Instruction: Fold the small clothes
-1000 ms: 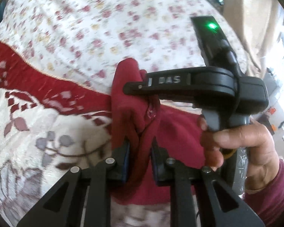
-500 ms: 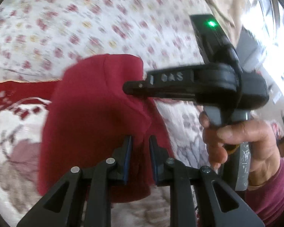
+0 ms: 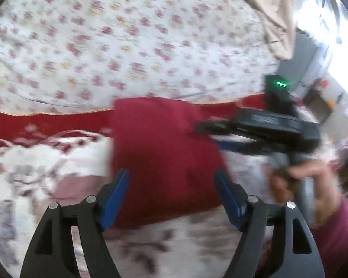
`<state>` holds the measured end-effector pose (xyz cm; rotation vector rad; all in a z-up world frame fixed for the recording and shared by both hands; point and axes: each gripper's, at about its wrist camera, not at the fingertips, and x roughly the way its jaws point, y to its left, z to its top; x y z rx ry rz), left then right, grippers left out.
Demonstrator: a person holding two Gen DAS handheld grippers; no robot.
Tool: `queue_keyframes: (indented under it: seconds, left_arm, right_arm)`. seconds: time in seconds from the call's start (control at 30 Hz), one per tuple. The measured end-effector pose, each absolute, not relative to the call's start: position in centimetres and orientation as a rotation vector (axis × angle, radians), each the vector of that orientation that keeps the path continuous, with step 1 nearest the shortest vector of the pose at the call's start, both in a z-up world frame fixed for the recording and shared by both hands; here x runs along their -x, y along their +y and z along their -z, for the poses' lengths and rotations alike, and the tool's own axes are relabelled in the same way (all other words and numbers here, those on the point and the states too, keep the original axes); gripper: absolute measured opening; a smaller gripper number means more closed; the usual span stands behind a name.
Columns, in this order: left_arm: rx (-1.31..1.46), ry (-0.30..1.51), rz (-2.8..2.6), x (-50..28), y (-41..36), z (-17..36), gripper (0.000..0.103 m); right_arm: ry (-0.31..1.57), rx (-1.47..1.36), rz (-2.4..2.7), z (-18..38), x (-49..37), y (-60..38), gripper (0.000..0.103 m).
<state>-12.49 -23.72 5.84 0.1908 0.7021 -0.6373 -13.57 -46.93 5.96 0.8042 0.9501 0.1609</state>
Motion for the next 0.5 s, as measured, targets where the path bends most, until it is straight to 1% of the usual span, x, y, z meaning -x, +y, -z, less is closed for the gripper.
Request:
queue_keyframes:
  seconds: [0.07,0.17,0.2,0.23,0.33,0.43,0.5]
  left_arm:
    - [-0.193,0.73,0.574,11.5,-23.0,-4.8,0.074]
    - [-0.179,0.783,0.552,11.1,-22.4,-3.4,0.074]
    - [-0.184,0.791,0.546,11.0,-22.2,-3.1,0.074]
    - [-0.188,0.798,0.543,11.1,-22.2,-2.9,0.074]
    - [-0.187,0.792,0.55,10.9,-22.8,-3.3,0.074]
    - [-0.202,0.754,0.551,11.1,-23.3,-3.9,0.074]
    - [-0.208,0.752,0.539,10.8,-24.0,-3.9,0.074]
  right_arm:
    - [0.955,-0.802,-0.155,-5.2,13.3,-45.9,0.086]
    - [0.974,-0.76,-0.107,-4.5,12.8,-44.5,0.086]
    - [0.984,-0.712,-0.088,-4.6,12.7,-43.9,0.072]
    - [0.992,-0.655,-0.074,-4.9,12.5,-43.7,0.032]
    - [0.956,-0.484,-0.102,-7.5,13.6,-43.2,0.026]
    - [0.936,-0.357,-0.058,-9.4,14.6,-43.8,0.026]
    - [0.959,-0.319,0.013,-8.8,14.3,-45.2,0.026]
